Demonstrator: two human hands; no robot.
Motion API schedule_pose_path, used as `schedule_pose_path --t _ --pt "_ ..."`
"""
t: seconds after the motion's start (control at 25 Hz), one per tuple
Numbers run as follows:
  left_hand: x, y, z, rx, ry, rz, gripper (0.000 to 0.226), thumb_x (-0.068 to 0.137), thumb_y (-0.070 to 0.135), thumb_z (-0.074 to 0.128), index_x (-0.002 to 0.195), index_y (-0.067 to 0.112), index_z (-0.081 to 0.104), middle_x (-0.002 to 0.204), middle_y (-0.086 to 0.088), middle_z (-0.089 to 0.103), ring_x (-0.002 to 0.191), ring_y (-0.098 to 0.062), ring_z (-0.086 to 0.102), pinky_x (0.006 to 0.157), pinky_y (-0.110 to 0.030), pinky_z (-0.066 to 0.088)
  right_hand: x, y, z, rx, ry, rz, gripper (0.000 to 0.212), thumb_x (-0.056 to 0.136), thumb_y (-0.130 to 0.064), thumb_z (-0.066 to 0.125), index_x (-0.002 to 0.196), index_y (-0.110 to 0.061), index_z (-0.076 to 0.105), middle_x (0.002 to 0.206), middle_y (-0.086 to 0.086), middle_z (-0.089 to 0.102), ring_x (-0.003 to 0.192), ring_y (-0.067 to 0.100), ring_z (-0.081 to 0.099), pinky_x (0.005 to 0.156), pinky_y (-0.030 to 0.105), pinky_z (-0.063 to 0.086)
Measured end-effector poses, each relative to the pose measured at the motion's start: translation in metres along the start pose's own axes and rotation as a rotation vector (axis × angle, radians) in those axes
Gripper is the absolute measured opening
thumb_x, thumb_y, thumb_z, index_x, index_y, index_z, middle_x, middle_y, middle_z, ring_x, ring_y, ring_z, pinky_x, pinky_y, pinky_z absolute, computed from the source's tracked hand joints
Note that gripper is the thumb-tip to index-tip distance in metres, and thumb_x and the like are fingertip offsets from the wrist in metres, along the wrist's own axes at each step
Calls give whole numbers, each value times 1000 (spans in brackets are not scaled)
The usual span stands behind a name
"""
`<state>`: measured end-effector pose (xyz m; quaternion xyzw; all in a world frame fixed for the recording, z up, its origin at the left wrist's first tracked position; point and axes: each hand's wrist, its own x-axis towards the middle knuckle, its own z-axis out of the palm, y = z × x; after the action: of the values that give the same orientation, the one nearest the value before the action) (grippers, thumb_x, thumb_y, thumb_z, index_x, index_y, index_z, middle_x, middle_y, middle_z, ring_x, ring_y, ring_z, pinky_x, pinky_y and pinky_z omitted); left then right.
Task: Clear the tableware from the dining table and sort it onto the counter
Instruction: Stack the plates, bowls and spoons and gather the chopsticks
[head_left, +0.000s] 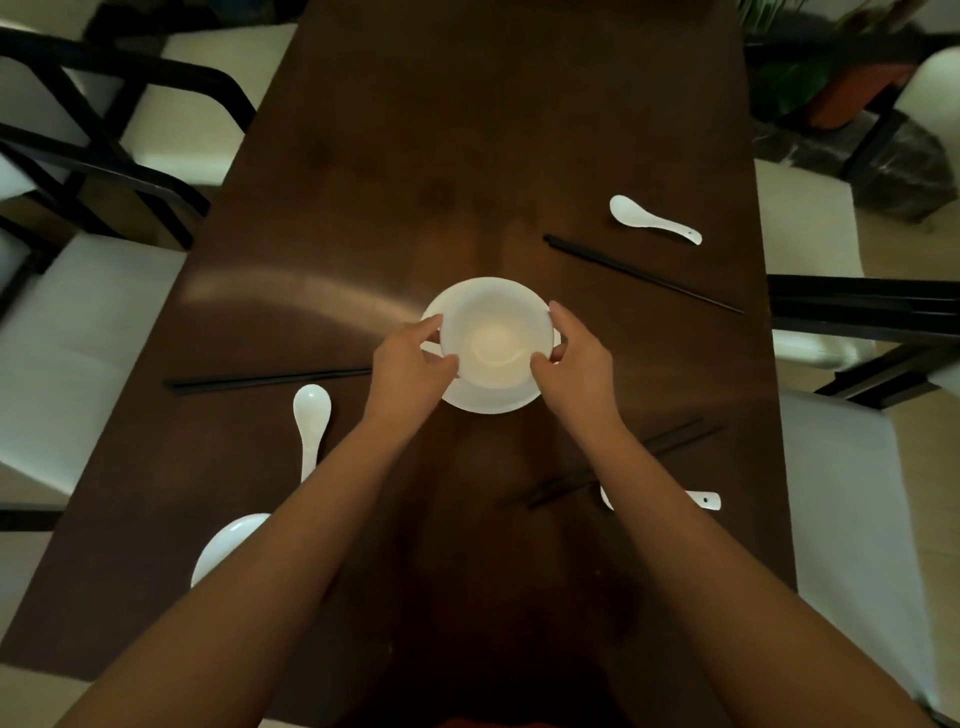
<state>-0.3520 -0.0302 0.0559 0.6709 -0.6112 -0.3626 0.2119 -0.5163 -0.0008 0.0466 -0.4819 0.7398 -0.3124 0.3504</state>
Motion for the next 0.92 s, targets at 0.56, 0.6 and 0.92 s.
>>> schedule_pose_path --t 0.56,0.6,0.92 --pt "38 -22 18 1 -47 -67 49 81 10 66 128 14 54 110 -11 61 90 -26 62 85 -35 52 33 19 16 -214 -29 18 48 87 -17 55 135 -18 47 134 6 55 120 25 52 98 41 46" --pt "38 -22 18 39 -52 -45 49 83 13 64 130 15 52 112 -11 60 91 -22 60 86 -33 50 31 19 16 -260 -23 -12 47 88 -19 55 134 -18 47 134 6 55 121 24 51 98 40 45" --pt "-27 -47 -47 495 158 445 30 92 25 47 112 9 62 108 -11 65 99 -27 59 91 -41 43 -42 -31 38 -646 143 -525 36 78 -29 68 110 -13 65 111 11 68 100 29 63 84 46 50"
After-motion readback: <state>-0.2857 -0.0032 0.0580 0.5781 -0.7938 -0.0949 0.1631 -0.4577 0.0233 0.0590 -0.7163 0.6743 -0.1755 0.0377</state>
